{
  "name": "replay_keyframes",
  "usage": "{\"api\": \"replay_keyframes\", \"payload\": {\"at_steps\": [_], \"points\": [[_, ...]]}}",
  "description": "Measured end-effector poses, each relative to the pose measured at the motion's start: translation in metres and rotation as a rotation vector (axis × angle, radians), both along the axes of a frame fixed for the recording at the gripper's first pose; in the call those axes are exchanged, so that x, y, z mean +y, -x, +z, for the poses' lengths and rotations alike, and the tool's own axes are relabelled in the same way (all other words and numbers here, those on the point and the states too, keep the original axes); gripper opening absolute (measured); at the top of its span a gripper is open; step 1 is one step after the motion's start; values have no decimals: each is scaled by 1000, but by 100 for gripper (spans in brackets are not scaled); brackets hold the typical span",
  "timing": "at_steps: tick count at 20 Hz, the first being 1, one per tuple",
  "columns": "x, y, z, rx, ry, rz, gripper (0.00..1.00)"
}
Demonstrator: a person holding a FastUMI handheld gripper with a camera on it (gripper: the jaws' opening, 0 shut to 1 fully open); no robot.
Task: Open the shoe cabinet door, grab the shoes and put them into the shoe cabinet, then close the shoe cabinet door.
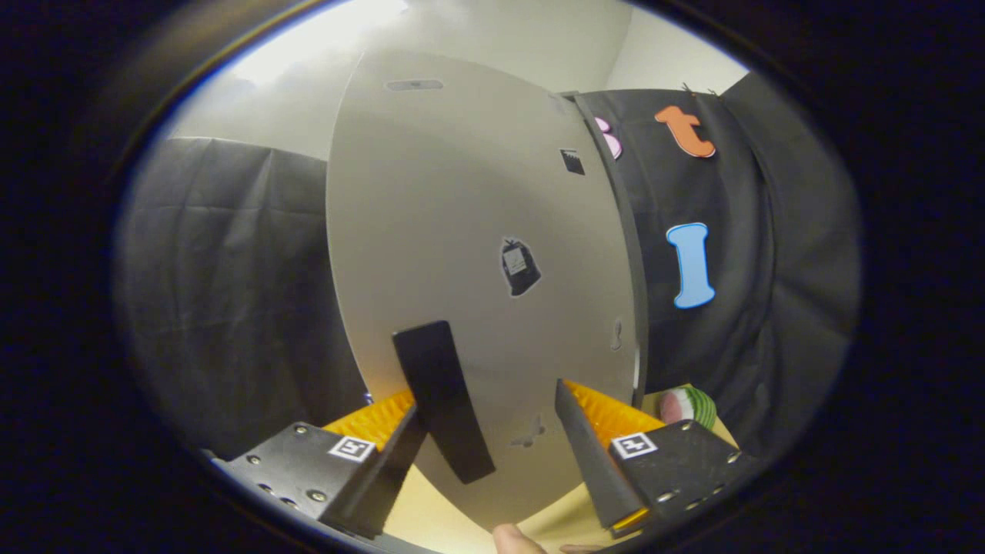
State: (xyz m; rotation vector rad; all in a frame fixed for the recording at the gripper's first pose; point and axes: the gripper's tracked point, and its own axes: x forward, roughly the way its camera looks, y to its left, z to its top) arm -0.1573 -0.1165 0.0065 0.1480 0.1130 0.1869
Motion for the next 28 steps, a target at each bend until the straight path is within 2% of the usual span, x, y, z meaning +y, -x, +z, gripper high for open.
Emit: {"api": "replay_keyframes", "payload": {"at_steps": [1, 9, 18, 24, 28], "points": [[9, -5, -1, 6, -9, 14, 99], [62, -46, -2, -28, 75, 25, 100], [105, -109, -10, -41, 90, 37, 99], [118, -145, -7, -41, 82, 5, 100], [125, -163, -10, -49, 89, -44, 99]]}}
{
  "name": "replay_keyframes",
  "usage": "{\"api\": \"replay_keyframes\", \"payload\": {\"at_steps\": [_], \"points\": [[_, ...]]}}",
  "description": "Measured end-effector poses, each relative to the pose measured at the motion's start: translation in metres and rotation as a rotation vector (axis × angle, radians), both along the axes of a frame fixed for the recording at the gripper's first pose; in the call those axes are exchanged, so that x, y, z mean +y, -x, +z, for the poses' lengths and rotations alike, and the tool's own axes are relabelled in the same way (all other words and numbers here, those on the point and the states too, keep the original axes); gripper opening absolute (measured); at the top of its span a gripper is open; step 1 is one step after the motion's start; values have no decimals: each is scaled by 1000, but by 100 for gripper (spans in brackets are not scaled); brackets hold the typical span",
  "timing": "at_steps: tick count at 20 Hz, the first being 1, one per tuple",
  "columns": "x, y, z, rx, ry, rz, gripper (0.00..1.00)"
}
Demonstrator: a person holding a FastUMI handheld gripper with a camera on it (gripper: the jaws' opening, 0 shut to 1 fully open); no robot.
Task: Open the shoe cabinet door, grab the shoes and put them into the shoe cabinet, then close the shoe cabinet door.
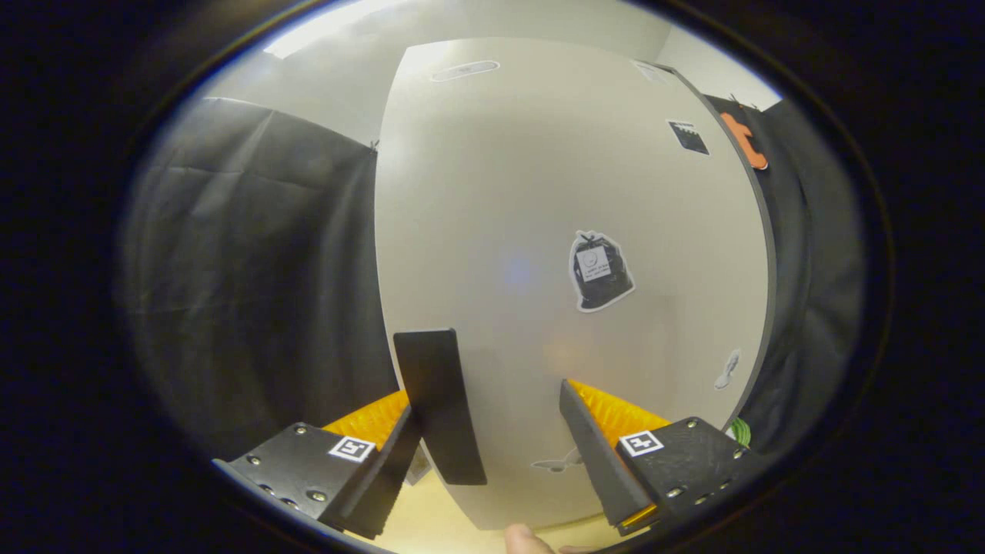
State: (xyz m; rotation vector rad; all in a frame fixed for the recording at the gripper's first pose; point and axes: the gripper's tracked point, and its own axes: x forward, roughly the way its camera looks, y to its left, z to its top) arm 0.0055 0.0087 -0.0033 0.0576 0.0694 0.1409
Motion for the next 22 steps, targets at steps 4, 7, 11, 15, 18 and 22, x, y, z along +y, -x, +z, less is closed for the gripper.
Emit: {"api": "replay_keyframes", "payload": {"at_steps": [4, 7, 11, 15, 18, 22], "points": [[0, -2, 2, -12, 7, -47, 99], [0, -2, 4, -23, 13, -80, 99], [1, -2, 5, -35, 21, -106, 99], [2, -1, 6, -55, 32, -121, 99], [2, -1, 7, -64, 35, -138, 99], [3, -1, 6, -69, 42, -143, 99]]}}
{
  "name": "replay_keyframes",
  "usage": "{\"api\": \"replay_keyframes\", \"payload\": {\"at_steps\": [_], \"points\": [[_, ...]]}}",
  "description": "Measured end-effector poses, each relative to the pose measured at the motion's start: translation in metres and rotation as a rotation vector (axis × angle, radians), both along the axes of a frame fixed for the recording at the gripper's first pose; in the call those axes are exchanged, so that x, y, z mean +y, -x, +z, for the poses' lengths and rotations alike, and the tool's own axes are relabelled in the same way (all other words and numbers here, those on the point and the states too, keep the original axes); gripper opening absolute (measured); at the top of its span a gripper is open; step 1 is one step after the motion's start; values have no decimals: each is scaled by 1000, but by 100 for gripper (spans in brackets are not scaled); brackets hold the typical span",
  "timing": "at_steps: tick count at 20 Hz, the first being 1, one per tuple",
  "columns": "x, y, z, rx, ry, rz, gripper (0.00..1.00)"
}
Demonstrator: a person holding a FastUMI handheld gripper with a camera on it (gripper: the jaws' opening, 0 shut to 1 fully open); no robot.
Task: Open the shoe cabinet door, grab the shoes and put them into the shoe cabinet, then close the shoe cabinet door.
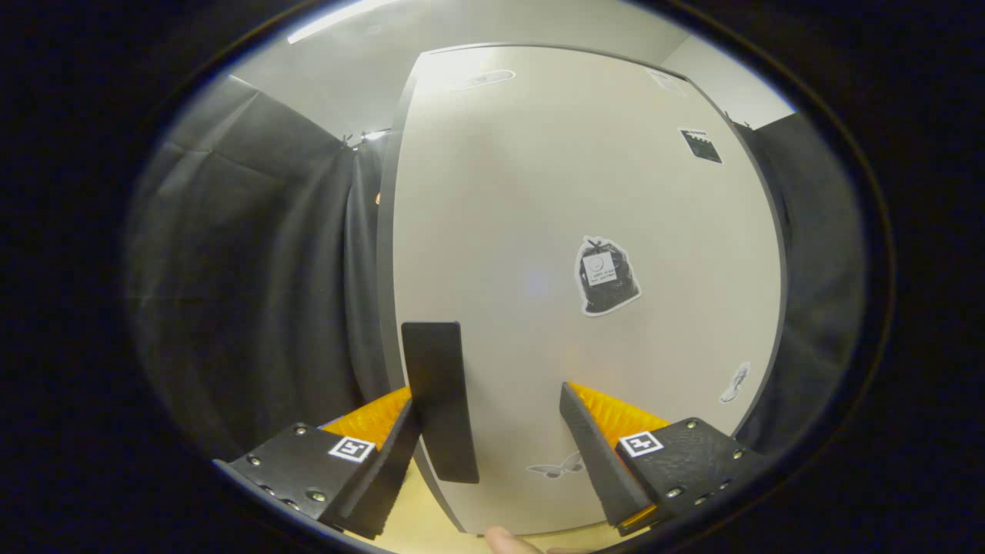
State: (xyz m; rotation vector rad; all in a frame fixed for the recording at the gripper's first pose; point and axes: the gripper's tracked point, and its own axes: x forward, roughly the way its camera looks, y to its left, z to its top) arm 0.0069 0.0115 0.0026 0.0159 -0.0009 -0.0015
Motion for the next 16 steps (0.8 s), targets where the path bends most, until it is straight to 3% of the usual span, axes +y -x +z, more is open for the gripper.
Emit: {"api": "replay_keyframes", "payload": {"at_steps": [16], "points": [[4, 1, -2, -7, -12, 16, 99]]}}
